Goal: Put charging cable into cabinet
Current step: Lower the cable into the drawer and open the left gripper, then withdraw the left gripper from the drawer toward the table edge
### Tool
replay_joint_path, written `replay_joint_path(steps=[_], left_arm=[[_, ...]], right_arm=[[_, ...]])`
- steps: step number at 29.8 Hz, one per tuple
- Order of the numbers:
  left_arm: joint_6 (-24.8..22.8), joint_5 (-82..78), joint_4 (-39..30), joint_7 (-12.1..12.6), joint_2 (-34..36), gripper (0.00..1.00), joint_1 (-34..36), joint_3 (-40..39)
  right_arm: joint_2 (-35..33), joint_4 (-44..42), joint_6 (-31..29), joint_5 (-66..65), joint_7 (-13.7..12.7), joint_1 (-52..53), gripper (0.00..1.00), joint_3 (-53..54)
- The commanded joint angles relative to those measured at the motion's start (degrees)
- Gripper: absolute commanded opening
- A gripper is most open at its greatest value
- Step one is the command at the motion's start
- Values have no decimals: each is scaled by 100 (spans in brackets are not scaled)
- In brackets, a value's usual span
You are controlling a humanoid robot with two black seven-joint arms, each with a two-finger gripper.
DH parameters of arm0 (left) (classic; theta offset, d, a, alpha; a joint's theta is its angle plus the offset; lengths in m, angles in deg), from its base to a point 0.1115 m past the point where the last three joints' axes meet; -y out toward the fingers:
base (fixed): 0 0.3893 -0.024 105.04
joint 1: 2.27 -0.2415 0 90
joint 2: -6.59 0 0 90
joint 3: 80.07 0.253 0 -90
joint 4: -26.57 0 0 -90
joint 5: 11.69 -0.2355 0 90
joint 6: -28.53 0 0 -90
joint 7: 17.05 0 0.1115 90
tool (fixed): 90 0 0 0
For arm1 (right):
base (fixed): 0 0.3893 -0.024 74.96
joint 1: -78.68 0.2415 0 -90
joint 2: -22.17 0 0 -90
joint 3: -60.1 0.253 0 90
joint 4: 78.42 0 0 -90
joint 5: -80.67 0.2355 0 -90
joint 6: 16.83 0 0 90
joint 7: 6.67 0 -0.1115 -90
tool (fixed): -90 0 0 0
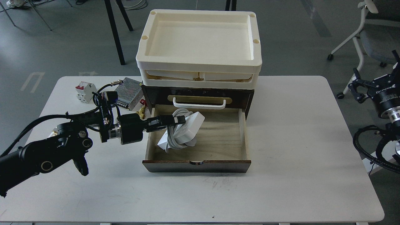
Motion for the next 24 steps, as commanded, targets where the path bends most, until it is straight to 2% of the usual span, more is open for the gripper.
replay_joint_path(steps=[1,3,5,7,13,17,20,24], left_arm=[[-1,41,9,-1,-7,30,-4,-37],[7,58,9,-1,-16,78,5,-63],[-10,93,9,-1,-25,83,5,-151],[-10,102,9,-1,-16,92,14,-204],[-89,111,9,-1,133,98,31,-406],[-141,181,0,-1,441,98,-4,-485],[-472,269,-52,-1,634,98,5,-529],[-472,384,-53,-1,661,98,14,-582]], right_arm=[[-9,2,-105,0,2,-2,100,6],[0,2,-131,0,2,-2,100,6],[0,2,-140,0,2,-2,100,6],[9,2,-140,0,2,-2,100,-2],[0,2,-140,0,2,-11,100,6],[0,2,-140,0,2,-3,100,6],[26,2,-140,0,2,-11,100,6],[35,2,-140,0,2,-11,100,6]])
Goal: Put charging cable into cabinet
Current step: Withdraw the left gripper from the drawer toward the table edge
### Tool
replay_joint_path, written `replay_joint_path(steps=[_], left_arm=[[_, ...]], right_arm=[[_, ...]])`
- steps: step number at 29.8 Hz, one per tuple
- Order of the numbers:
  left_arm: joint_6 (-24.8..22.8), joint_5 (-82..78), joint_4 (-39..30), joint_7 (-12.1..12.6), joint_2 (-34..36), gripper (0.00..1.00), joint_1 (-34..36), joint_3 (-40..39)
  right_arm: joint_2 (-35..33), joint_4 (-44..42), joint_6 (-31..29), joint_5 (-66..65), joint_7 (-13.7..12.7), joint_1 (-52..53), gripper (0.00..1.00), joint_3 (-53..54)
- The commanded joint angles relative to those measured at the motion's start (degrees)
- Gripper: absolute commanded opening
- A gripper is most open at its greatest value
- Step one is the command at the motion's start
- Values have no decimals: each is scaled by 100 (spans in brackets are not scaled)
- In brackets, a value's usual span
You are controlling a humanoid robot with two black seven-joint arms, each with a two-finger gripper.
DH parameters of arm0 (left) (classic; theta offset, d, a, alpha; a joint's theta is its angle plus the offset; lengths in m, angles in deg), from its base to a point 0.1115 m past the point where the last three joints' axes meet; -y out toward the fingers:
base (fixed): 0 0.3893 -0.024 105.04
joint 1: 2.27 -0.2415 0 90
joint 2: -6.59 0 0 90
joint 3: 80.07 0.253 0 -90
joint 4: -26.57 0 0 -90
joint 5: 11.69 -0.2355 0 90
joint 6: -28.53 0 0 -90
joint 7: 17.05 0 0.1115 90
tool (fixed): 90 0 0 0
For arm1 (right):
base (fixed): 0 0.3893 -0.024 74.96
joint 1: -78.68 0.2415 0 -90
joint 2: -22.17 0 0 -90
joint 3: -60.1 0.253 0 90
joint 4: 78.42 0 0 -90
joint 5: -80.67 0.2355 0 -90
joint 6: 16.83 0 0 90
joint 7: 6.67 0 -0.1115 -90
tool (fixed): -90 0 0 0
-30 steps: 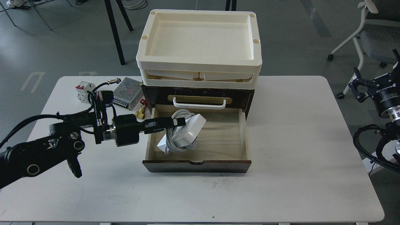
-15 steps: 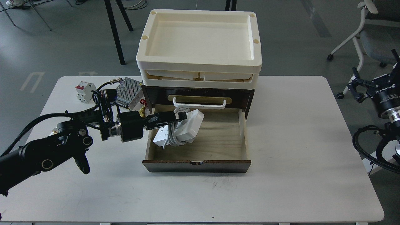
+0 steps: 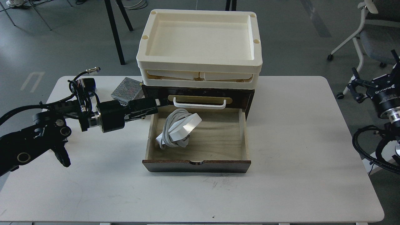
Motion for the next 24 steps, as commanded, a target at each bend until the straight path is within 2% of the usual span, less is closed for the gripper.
replay_joint_path(steps=[1,4,9,13,17,19,24], left_arm=[[-31,60,-6,2,9,98,9,-25],[-31,208,-6,2,79,98,9,-112],[-31,1883,108,2,649,99,-17,-1087],[-31,4246,1168,2,949,99,-43,-1580],[-31,6340,2540,2,757,99,-70,-1669],[-31,6808,2902,2,450,99,-52,-1642],[-31,6845,2939,2,0,99,-35,-1607]], right_arm=[[10,-1,1,0,0,-2,100,1],[10,-1,1,0,0,7,100,1],[10,52,-8,0,0,24,100,1],[1,96,-8,-26,-9,296,100,-60],[97,52,1,-61,0,840,100,-60],[272,96,-17,-61,0,1051,100,-69],[467,202,-128,-131,0,1281,100,-104]])
